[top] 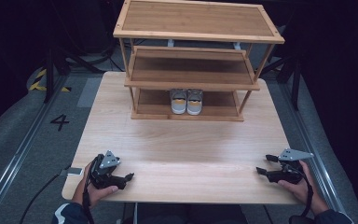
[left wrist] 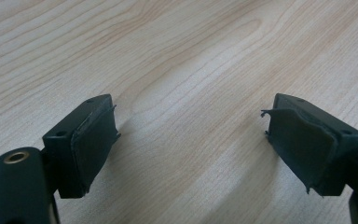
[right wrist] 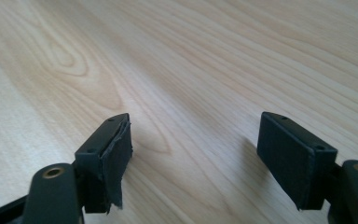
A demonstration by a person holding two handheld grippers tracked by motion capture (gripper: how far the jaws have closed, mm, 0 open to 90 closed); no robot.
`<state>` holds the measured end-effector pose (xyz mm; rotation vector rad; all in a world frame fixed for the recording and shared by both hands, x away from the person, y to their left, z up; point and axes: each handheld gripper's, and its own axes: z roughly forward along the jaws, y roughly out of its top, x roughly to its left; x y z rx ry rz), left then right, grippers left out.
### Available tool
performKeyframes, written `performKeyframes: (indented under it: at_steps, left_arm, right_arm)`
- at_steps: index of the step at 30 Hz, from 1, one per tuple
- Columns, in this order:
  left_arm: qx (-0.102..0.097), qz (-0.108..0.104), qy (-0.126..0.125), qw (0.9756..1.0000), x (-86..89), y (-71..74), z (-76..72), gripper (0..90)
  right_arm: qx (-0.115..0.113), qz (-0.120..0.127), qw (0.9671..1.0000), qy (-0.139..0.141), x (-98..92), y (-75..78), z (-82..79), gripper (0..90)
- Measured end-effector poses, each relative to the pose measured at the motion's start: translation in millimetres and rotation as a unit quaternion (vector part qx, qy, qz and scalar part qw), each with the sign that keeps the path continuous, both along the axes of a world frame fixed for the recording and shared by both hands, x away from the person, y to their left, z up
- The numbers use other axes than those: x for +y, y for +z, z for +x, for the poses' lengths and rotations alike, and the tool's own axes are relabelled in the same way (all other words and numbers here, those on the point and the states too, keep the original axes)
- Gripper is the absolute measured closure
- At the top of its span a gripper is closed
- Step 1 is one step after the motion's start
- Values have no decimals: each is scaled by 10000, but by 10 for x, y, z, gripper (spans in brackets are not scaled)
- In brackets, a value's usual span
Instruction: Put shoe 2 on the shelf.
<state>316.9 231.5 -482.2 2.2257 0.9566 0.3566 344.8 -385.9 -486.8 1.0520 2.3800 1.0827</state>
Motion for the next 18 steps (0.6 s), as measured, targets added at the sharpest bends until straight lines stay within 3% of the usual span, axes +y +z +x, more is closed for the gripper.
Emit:
performKeyframes:
  at_steps: [18]
  left_arm:
    - [-23, 48, 32, 10000, -3, 3, -4, 154]
  right_arm:
    - [-2, 1, 10000, -44, -7, -2, 9, 272]
